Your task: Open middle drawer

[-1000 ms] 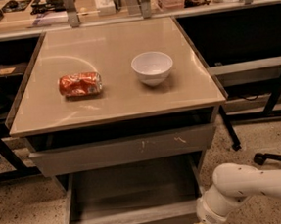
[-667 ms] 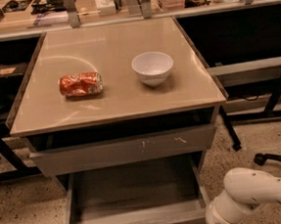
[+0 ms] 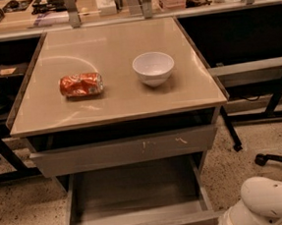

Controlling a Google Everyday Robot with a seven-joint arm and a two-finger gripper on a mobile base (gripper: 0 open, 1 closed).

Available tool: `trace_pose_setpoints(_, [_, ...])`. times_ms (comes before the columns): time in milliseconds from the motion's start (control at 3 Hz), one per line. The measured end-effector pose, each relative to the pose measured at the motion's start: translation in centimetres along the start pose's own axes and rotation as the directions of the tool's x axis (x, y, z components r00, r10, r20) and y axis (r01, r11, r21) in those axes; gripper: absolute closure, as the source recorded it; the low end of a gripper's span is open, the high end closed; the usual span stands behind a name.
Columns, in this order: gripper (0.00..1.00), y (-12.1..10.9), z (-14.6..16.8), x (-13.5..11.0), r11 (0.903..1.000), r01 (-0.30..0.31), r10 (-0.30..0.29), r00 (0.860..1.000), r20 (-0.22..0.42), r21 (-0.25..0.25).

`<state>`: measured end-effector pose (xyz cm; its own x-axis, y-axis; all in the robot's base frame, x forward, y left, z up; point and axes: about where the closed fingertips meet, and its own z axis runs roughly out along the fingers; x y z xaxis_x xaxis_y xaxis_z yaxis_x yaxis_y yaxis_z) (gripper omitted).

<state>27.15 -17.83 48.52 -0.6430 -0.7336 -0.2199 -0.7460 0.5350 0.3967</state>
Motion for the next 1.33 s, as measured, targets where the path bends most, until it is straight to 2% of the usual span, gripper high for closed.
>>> trace_pose_setpoints(333, [0.00, -0.7, 0.4, -2.9, 0.9988, 0.049, -0.049, 0.998, 0.029, -0.002])
trace_pose_setpoints(667, [0.00, -1.2, 1.6, -5.6, 0.9954, 0.091, -0.090, 0.995, 0.045, -0.027])
trace_pose_setpoints(1000, [0.00, -1.8, 3.2, -7.3, 0.9914, 0.117, -0.115, 0.992, 0.044, -0.057])
trace_pose_setpoints(1333, [0.00, -1.5, 4.8, -7.0, 0.9872, 0.124, -0.123, 0.992, 0.016, -0.101])
